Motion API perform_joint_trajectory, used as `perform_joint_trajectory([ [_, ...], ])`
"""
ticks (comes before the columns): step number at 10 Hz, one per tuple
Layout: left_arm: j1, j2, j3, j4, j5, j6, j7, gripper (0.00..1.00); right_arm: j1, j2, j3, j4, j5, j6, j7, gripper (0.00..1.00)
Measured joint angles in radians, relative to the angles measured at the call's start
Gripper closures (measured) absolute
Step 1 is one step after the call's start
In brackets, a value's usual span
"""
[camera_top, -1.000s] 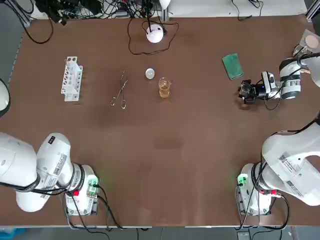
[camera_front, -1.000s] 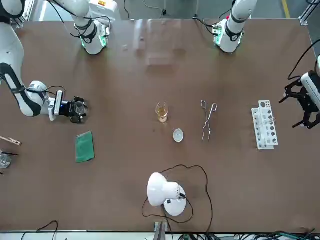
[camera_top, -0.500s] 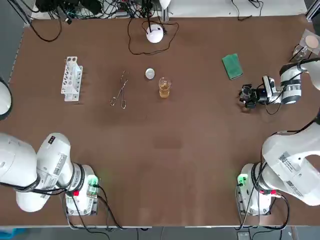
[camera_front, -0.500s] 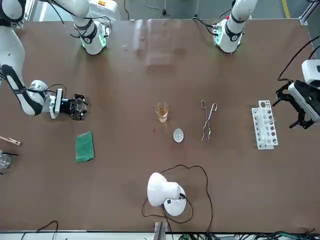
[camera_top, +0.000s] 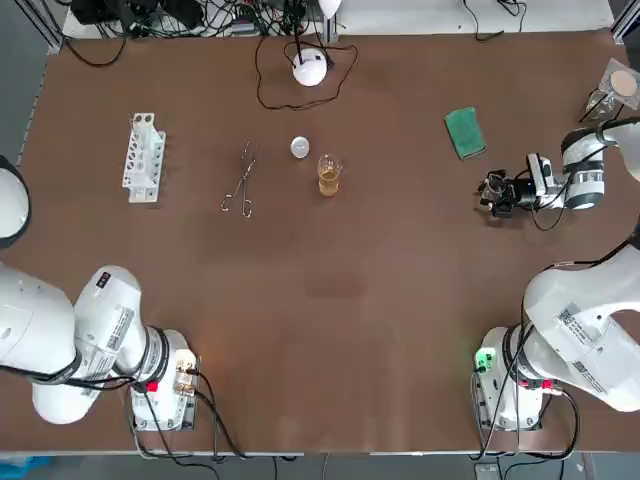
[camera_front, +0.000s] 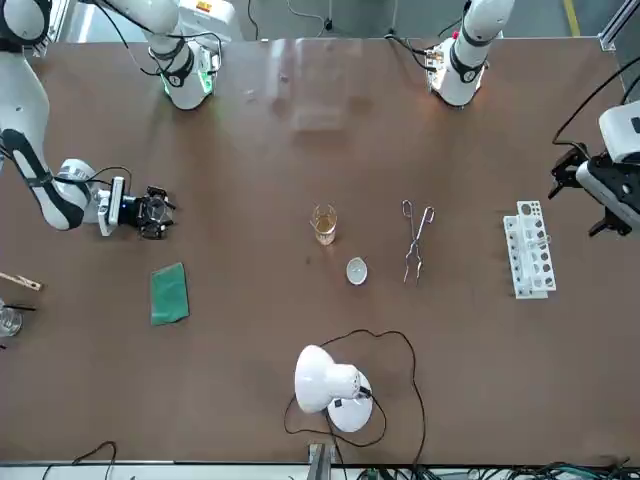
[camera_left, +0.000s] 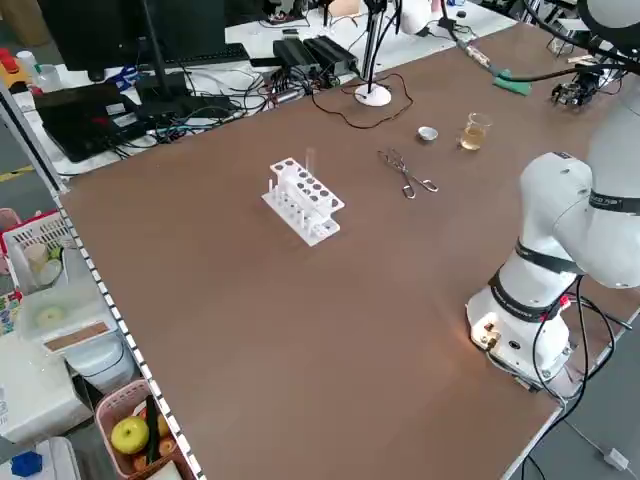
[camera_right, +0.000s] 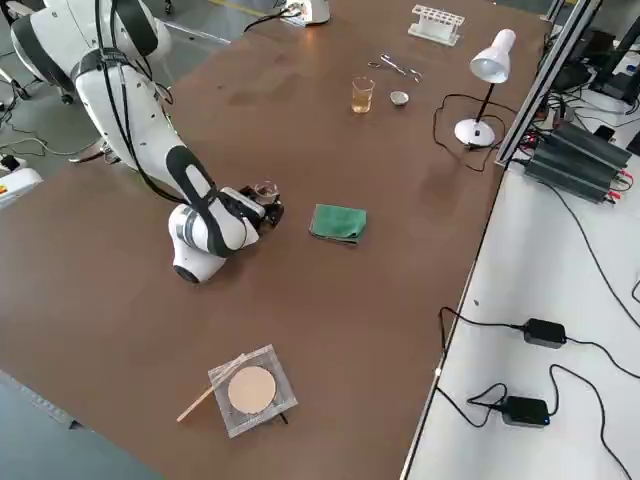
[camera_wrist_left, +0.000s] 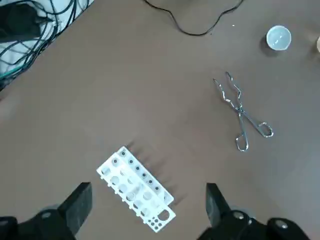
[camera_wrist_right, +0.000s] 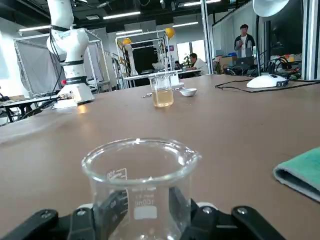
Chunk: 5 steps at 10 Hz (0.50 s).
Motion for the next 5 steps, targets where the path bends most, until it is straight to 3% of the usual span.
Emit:
perform_joint_trajectory([
  [3, 0.0, -0.02, -0.002, 0.019, 0.0, -0.081, -0.193, 0.02, 0.0, 0.0, 0.0, 0.001, 0.0, 0.0, 0.001, 0.46],
  [4, 0.003, -0.02, -0.002, 0.032, 0.0, -0.099, -0.213, 0.02, 0.0, 0.0, 0.0, 0.001, 0.0, 0.0, 0.001, 0.38],
  [5, 0.007, -0.019, -0.001, 0.038, 0.0, -0.104, -0.216, 0.09, 0.0, 0.0, 0.0, 0.002, 0.0, 0.0, 0.001, 0.35],
])
